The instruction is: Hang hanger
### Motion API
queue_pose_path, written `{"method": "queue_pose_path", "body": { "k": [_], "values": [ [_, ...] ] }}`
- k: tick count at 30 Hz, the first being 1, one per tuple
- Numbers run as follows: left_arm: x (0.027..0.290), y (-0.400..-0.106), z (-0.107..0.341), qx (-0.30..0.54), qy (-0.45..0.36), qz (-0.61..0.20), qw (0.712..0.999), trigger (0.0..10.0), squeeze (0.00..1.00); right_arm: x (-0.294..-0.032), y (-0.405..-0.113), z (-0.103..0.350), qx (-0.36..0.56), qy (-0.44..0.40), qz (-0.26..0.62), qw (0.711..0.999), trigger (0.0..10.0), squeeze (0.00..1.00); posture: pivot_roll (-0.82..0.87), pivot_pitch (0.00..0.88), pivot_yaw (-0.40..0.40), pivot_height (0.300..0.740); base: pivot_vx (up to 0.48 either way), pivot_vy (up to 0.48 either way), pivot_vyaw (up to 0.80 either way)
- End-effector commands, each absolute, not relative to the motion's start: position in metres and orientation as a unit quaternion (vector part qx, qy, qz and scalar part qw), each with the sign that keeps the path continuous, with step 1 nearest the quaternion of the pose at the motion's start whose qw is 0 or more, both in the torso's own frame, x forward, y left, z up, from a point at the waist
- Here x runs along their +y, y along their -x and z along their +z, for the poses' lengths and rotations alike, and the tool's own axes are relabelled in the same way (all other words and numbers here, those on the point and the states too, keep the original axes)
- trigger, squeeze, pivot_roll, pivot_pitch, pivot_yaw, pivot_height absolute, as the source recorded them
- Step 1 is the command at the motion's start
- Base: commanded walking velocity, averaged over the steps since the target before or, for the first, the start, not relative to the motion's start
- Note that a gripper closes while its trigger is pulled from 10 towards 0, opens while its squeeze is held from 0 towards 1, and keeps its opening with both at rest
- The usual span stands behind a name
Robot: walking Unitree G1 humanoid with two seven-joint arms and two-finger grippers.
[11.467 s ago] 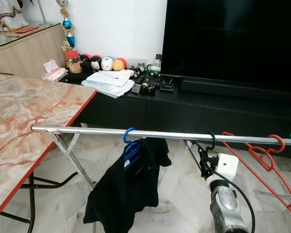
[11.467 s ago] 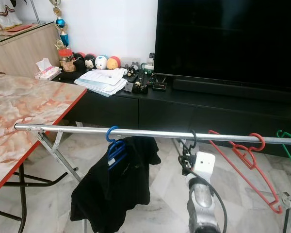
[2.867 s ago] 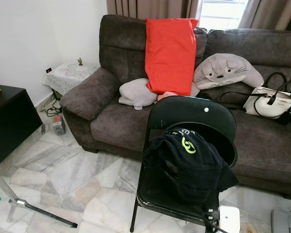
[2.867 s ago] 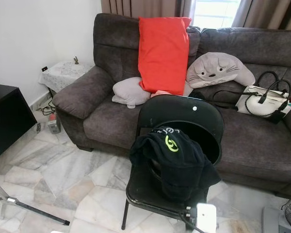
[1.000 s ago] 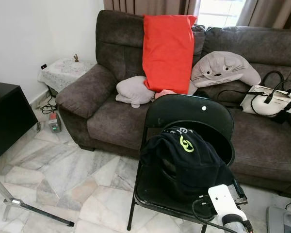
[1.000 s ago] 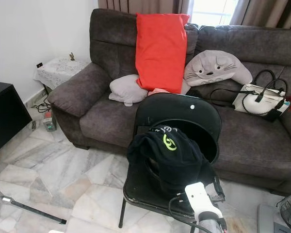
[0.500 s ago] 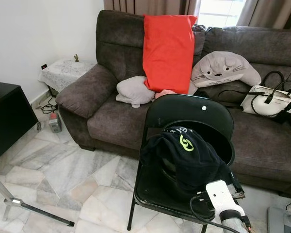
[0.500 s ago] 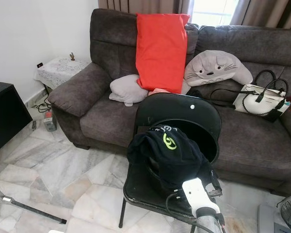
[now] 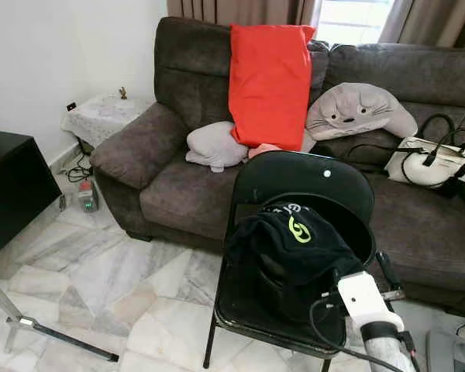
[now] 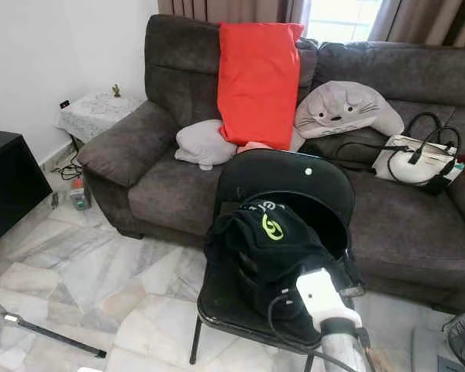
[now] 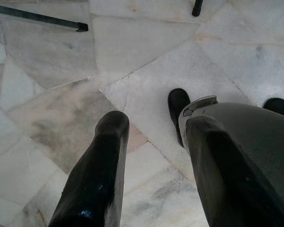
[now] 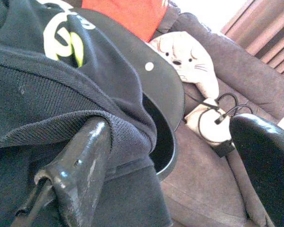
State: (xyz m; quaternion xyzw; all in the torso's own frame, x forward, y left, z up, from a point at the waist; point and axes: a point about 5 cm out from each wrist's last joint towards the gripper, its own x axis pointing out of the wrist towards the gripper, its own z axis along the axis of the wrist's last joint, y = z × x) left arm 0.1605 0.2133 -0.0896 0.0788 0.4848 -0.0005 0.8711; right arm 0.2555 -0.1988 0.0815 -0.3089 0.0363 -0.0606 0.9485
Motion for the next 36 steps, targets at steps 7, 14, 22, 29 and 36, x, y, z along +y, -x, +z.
{"method": "queue_pose_path", "body": {
  "k": [7, 14, 22, 29, 36],
  "values": [
    [0.214, -0.158, -0.091, 0.492, -0.08, -0.002, 0.867, 10.0, 0.0, -0.199, -0.254, 0.06, 0.116, 0.309, -0.039, 0.943, 10.0, 0.0, 0.04, 0.0, -0.012, 0.74, 0.0, 0.0, 0.0],
    [0.214, -0.158, -0.091, 0.492, -0.08, -0.003, 0.867, 10.0, 0.0, -0.205, -0.254, 0.058, 0.116, 0.321, -0.057, 0.938, 10.0, 0.0, 0.04, 0.0, -0.007, 0.74, 0.0, 0.0, 0.0],
    [0.214, -0.158, -0.091, 0.491, -0.081, -0.001, 0.867, 10.0, 0.0, -0.224, -0.259, 0.056, 0.123, 0.302, -0.153, 0.933, 10.0, 0.0, 0.04, 0.0, -0.001, 0.74, 0.0, 0.0, 0.0],
    [0.214, -0.159, -0.09, 0.49, -0.08, 0.001, 0.868, 10.0, 0.0, -0.199, -0.271, 0.05, 0.084, 0.221, -0.094, 0.967, 10.0, 0.0, 0.05, 0.0, 0.006, 0.74, 0.0, 0.0, 0.0],
    [0.215, -0.159, -0.09, 0.489, -0.081, 0.002, 0.869, 10.0, 0.0, -0.204, -0.277, 0.044, 0.096, 0.171, -0.126, 0.972, 10.0, 0.0, 0.05, 0.0, 0.012, 0.74, 0.0, 0.0, 0.0]
  ]
}}
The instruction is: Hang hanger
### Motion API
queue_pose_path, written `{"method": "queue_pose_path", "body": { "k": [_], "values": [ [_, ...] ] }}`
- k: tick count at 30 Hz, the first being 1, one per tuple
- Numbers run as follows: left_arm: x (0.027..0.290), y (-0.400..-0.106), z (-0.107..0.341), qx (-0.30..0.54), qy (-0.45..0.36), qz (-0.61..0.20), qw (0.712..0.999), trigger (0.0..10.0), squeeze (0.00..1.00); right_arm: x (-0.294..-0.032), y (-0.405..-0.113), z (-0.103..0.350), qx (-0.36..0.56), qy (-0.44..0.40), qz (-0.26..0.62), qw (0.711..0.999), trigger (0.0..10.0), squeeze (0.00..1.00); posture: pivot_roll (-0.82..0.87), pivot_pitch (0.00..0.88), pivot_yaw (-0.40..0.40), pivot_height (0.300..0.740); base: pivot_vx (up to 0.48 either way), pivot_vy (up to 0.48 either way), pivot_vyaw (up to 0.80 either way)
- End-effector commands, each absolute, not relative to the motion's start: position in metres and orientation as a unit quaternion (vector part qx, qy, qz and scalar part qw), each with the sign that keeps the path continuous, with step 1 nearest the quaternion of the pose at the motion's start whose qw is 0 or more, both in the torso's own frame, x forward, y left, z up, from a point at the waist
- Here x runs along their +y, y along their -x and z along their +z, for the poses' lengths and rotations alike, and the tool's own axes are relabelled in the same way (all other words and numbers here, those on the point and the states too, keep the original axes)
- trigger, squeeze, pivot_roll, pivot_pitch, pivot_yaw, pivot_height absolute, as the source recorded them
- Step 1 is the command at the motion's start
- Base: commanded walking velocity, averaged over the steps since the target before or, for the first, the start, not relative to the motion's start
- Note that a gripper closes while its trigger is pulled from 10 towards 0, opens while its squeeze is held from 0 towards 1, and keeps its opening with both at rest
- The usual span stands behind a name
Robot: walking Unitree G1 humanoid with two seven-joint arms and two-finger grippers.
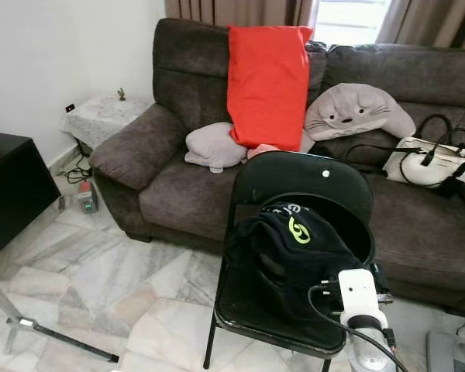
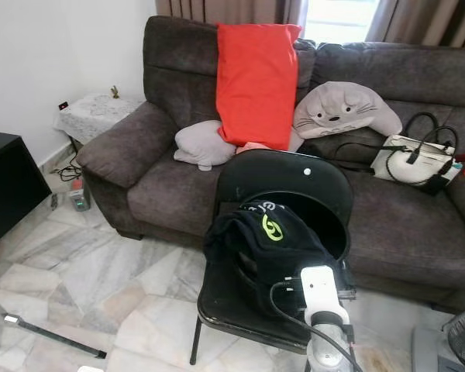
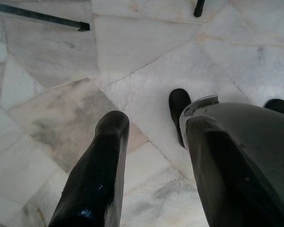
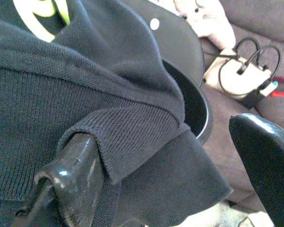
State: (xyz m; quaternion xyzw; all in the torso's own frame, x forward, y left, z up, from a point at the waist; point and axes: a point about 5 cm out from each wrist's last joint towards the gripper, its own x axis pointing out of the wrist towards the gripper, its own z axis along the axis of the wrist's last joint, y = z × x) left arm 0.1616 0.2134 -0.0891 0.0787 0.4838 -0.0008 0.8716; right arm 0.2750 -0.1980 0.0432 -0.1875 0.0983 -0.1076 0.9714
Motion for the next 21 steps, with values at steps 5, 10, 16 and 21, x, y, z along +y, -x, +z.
{"method": "queue_pose_path", "body": {
  "k": [5, 10, 16, 21],
  "values": [
    [0.215, -0.159, -0.09, 0.489, -0.083, 0.001, 0.868, 10.0, 0.0, -0.203, -0.283, 0.047, 0.08, 0.106, -0.12, 0.984, 10.0, 0.0, 0.05, 0.0, 0.013, 0.74, 0.0, 0.0, 0.0],
    [0.215, -0.159, -0.09, 0.489, -0.084, 0.0, 0.868, 10.0, 0.0, -0.219, -0.285, 0.073, -0.001, 0.162, -0.179, 0.971, 10.0, 0.0, 0.06, 0.0, 0.014, 0.74, 0.0, 0.0, 0.0],
    [0.215, -0.159, -0.09, 0.49, -0.086, -0.002, 0.868, 10.0, 0.0, -0.217, -0.292, 0.096, -0.069, 0.253, -0.162, 0.951, 10.0, 0.0, 0.05, 0.0, 0.02, 0.74, 0.0, 0.0, 0.0],
    [0.216, -0.159, -0.09, 0.489, -0.087, -0.003, 0.868, 10.0, 0.0, -0.196, -0.306, 0.113, -0.122, 0.338, -0.102, 0.927, 10.0, 0.0, 0.05, 0.0, 0.019, 0.74, 0.0, 0.0, 0.0]
  ]
}}
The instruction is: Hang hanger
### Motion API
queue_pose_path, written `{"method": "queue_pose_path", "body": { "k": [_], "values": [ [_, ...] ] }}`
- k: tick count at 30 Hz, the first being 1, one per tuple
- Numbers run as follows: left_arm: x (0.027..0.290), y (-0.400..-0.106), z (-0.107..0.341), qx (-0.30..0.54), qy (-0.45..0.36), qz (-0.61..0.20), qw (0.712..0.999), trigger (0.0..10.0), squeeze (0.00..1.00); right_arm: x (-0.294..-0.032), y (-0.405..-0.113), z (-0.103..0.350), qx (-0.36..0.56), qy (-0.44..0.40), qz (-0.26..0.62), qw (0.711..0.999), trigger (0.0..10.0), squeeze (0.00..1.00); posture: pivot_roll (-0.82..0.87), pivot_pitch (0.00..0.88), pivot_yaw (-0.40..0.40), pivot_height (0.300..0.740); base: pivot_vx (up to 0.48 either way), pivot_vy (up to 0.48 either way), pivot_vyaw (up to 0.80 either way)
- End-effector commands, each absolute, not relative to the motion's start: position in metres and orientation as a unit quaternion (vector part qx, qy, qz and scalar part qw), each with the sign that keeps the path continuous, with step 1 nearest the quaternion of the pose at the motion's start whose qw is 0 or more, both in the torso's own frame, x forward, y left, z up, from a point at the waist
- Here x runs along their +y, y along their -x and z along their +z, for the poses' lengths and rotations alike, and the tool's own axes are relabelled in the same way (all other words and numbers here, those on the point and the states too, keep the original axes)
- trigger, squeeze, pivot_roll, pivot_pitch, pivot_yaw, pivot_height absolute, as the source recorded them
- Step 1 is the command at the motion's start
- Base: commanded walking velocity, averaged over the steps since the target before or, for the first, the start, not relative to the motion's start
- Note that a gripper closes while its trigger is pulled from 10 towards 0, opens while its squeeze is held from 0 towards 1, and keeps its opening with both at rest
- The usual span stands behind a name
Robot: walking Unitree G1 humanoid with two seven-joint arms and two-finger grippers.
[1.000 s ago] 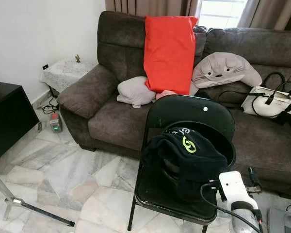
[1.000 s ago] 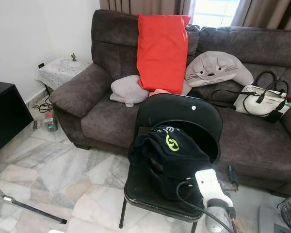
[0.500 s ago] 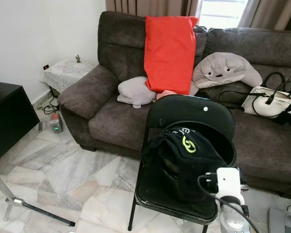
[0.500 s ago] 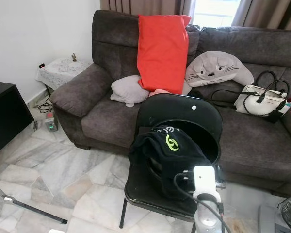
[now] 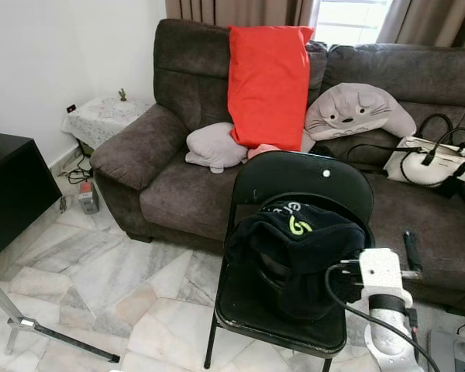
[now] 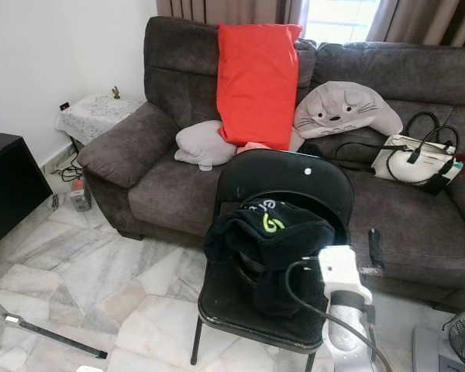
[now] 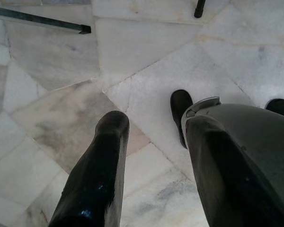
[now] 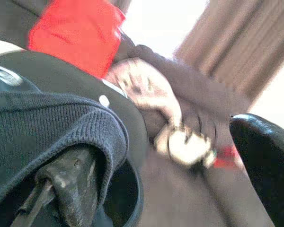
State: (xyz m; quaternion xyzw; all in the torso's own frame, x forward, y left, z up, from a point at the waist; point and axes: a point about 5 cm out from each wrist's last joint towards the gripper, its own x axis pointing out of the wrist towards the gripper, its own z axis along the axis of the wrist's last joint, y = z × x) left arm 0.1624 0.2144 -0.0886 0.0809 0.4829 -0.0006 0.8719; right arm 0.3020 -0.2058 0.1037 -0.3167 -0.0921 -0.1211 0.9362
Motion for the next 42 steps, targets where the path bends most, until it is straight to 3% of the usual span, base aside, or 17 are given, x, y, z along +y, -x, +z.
{"method": "queue_pose_path", "body": {
  "k": [1, 15, 28, 32, 34, 42],
  "values": [
    [0.216, -0.16, -0.09, 0.489, -0.087, -0.002, 0.868, 10.0, 0.0, -0.191, -0.309, 0.117, -0.136, 0.352, -0.088, 0.922, 10.0, 0.0, 0.05, 0.0, 0.019, 0.74, 0.0, 0.0, 0.0],
    [0.216, -0.159, -0.09, 0.489, -0.088, -0.001, 0.868, 10.0, 0.0, -0.161, -0.316, 0.151, -0.238, 0.404, -0.017, 0.883, 10.0, 0.0, 0.05, 0.0, 0.019, 0.74, 0.0, 0.0, 0.0],
    [0.216, -0.159, -0.09, 0.489, -0.088, -0.001, 0.868, 10.0, 0.0, -0.179, -0.308, 0.204, -0.323, 0.441, -0.121, 0.829, 10.0, 0.0, 0.04, 0.0, 0.02, 0.74, 0.0, 0.0, 0.0],
    [0.216, -0.159, -0.09, 0.489, -0.088, -0.002, 0.868, 10.0, 0.0, -0.18, -0.303, 0.189, -0.285, 0.443, -0.11, 0.843, 10.0, 0.0, 0.04, 0.0, 0.018, 0.74, 0.0, 0.0, 0.0],
    [0.215, -0.16, -0.09, 0.49, -0.088, -0.003, 0.867, 10.0, 0.0, -0.185, -0.303, 0.159, -0.208, 0.439, -0.089, 0.87, 10.0, 0.0, 0.05, 0.0, 0.019, 0.74, 0.0, 0.0, 0.0],
    [0.216, -0.159, -0.09, 0.492, -0.089, -0.004, 0.866, 10.0, 0.0, -0.189, -0.298, 0.107, -0.072, 0.428, -0.052, 0.899, 10.0, 0.0, 0.05, 0.0, 0.02, 0.74, 0.0, 0.0, 0.0]
  ]
}}
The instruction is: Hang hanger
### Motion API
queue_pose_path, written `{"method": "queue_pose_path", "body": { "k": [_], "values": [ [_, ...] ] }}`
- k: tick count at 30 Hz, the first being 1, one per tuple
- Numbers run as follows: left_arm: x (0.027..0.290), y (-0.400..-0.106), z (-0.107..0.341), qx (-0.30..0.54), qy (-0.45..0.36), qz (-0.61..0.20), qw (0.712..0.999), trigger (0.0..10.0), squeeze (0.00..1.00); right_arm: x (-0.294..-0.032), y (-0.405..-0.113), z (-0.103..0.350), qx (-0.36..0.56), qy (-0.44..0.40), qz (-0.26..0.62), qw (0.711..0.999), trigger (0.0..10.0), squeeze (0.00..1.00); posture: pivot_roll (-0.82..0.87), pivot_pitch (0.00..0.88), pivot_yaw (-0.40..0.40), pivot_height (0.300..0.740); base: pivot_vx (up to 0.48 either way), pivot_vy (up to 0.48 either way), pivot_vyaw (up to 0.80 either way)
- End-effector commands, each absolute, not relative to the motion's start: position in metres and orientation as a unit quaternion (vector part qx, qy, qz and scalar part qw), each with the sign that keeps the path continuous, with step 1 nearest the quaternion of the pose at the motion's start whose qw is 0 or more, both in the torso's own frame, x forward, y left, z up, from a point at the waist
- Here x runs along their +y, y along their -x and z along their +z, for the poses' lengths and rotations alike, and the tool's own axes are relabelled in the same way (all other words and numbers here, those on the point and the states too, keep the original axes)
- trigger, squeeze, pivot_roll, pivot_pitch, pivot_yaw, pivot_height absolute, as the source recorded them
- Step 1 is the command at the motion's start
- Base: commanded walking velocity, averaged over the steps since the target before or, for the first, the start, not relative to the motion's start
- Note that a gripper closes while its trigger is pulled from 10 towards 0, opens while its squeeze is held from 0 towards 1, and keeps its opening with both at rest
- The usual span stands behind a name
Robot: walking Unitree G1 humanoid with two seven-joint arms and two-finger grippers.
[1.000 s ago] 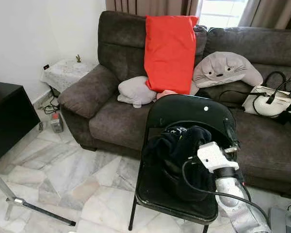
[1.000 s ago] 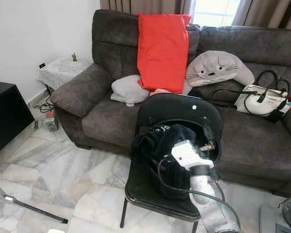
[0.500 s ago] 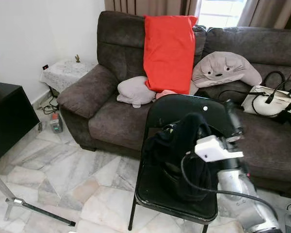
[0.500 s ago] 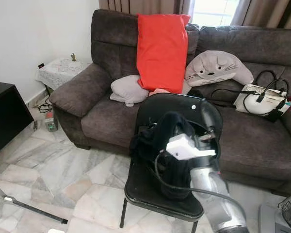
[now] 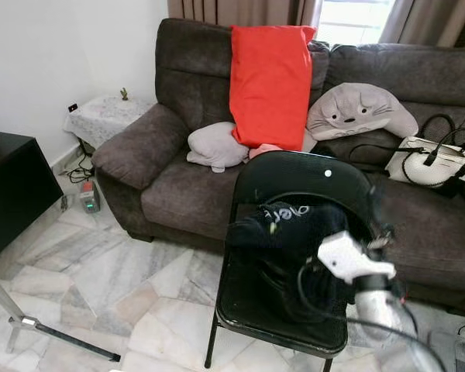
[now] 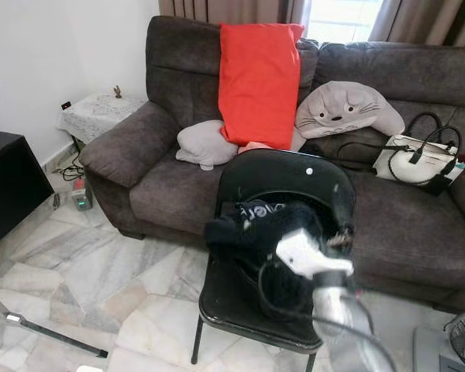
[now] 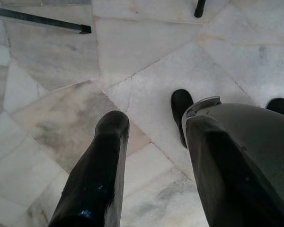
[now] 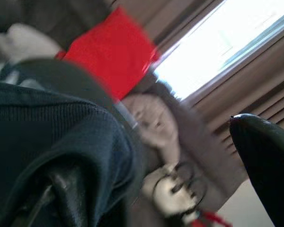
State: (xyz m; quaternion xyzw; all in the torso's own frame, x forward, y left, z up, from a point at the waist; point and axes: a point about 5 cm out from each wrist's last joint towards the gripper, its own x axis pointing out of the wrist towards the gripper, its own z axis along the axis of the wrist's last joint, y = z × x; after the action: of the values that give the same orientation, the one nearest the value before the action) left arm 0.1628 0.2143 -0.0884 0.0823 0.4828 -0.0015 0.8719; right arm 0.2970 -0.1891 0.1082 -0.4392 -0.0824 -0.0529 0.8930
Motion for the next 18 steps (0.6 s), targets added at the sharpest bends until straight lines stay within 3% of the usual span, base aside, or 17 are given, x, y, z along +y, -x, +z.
{"method": "queue_pose_path", "body": {
  "k": [1, 12, 18],
  "values": [
    [0.216, -0.159, -0.09, 0.492, -0.089, -0.004, 0.866, 10.0, 0.0, -0.189, -0.298, 0.107, -0.072, 0.428, -0.052, 0.899, 10.0, 0.0, 0.05, 0.0, 0.02, 0.74, 0.0, 0.0, 0.0],
    [0.216, -0.159, -0.09, 0.493, -0.092, -0.006, 0.865, 10.0, 0.0, -0.191, -0.292, 0.081, 0.005, 0.4, -0.027, 0.916, 10.0, 0.0, 0.05, 0.0, 0.021, 0.74, 0.0, 0.0, 0.0],
    [0.216, -0.159, -0.09, 0.493, -0.092, -0.007, 0.865, 10.0, 0.0, -0.201, -0.28, 0.069, 0.038, 0.352, -0.072, 0.932, 10.0, 0.0, 0.05, 0.0, 0.018, 0.74, 0.0, 0.0, 0.0]
  ]
}}
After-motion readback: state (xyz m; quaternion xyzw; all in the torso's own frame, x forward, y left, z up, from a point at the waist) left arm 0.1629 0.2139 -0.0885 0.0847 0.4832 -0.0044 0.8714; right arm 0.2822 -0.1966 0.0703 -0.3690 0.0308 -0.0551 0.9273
